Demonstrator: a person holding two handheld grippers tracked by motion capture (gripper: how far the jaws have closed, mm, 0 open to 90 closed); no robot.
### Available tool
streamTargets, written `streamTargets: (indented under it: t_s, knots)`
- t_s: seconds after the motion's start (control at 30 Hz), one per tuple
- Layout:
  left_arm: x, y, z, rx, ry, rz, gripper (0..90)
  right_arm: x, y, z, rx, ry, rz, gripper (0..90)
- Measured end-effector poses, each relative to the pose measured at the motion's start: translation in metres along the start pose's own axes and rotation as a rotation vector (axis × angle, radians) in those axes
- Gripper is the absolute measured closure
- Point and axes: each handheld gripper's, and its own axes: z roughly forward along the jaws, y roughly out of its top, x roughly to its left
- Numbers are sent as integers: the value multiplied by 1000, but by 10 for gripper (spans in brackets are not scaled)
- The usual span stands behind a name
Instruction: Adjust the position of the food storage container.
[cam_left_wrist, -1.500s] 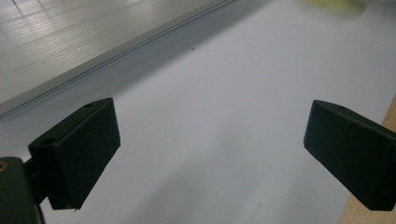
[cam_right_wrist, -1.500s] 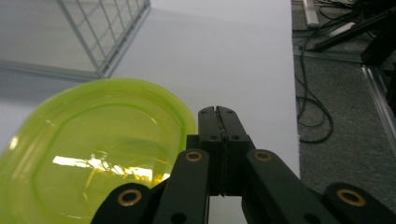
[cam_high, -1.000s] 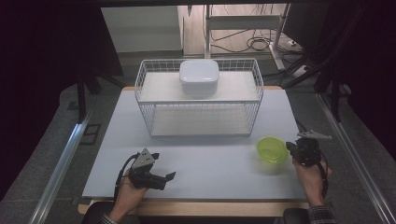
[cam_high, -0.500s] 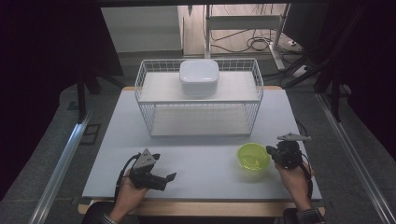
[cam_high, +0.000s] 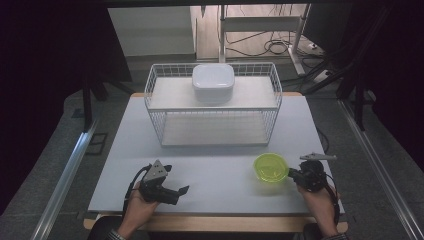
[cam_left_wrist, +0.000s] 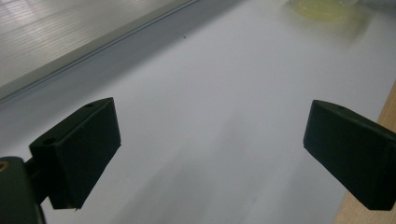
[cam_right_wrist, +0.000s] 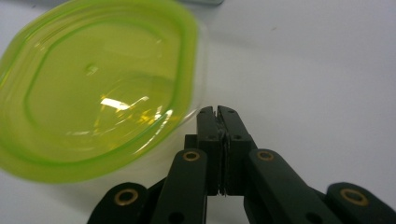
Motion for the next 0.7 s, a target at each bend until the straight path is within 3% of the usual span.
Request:
streamTargets:
  t_s: [0.5,0.7]
  knots:
    - [-1,0,2,12,-6,7,36,28,0,12,29,103,-30,885]
    - [-2,0,3,17,-7,10,36,45,6,22,38,141,-66,884]
